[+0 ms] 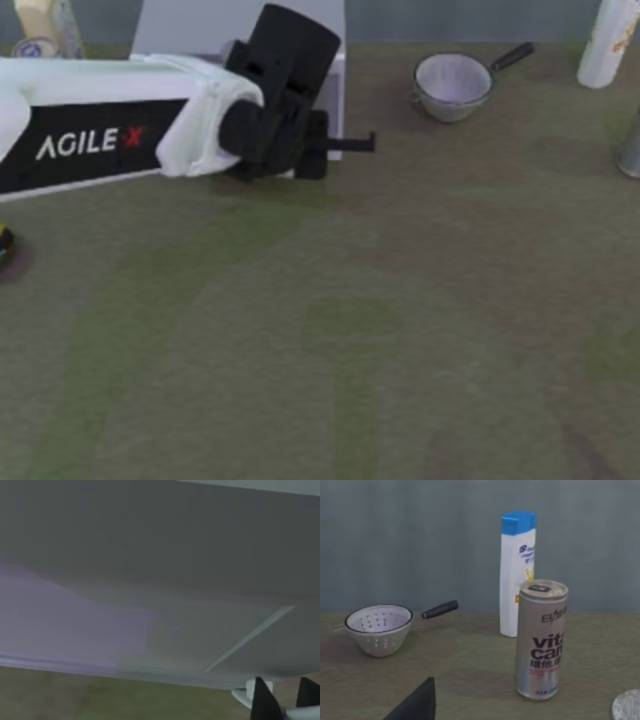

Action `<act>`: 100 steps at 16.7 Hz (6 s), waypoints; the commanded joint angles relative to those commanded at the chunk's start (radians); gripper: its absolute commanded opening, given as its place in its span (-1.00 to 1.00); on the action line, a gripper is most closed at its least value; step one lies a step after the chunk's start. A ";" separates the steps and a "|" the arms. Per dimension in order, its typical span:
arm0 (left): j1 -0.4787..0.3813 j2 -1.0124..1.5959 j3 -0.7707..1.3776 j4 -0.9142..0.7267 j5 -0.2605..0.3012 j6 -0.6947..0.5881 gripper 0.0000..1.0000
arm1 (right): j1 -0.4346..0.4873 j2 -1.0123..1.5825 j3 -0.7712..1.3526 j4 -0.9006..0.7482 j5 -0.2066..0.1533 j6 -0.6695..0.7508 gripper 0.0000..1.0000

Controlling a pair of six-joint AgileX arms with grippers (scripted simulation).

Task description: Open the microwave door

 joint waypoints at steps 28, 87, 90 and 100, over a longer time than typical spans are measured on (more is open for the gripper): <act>-0.002 -0.010 -0.018 0.008 0.017 0.015 -1.00 | 0.000 0.000 0.000 0.000 0.000 0.000 1.00; 0.025 -0.082 -0.120 0.065 0.090 0.116 -1.00 | 0.000 0.000 0.000 0.000 0.000 0.000 1.00; 0.025 -0.082 -0.120 0.065 0.090 0.116 -1.00 | 0.000 0.000 0.000 0.000 0.000 0.000 1.00; 0.040 -0.117 -0.169 0.088 0.135 0.171 -1.00 | 0.000 0.000 0.000 0.000 0.000 0.000 1.00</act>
